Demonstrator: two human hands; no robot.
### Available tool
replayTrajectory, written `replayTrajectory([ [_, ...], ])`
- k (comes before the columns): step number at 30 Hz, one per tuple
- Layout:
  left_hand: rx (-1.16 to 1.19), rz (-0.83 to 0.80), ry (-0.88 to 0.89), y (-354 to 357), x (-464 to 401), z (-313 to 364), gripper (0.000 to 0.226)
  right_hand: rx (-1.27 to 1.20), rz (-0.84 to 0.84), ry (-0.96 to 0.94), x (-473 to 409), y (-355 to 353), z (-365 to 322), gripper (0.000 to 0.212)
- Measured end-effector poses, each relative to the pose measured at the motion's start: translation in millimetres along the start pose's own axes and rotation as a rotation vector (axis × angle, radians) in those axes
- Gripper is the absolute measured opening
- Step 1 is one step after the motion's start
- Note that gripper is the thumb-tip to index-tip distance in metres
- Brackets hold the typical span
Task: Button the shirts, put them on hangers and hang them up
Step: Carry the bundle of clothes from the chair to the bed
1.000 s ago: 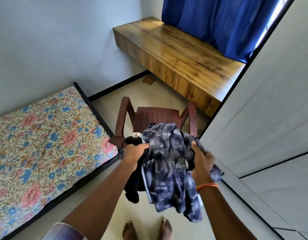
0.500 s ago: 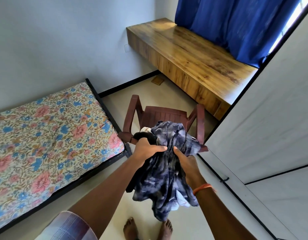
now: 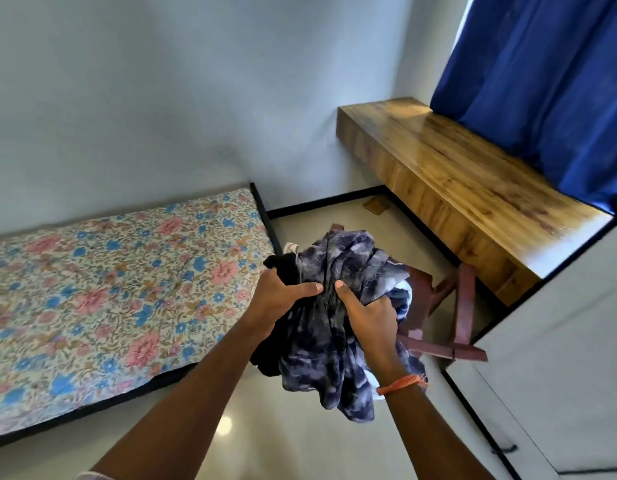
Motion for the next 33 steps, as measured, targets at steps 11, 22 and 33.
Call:
replayTrajectory([
  [11,0.180,0.228,0.035,-248.2,-41.6,-25.3,0.045,-0.182,-0.285,-0.154,130.6,171.7,-130.9,0.048],
  [22,0.043,0.519,-0.097,-518.5,-85.5,-105.4,0.091,-0.289,-0.715,-0.053,313.2,399.4,-195.3,0.024],
  [33,0.026,0.793,-0.252,-755.1,-176.8,-163.9,0.047,-0.294,-1.023,-0.040,453.1,659.0,-279.8,0.027],
])
Point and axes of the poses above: each hand's wrist, its own x-axis away from the middle knuckle, its own y-axis out of the palm, z = x × y, the point moved 5 cm from there along -x, towards the middle knuckle, and after that the axes turned 15 degrees about z, right-handed, at the moved point
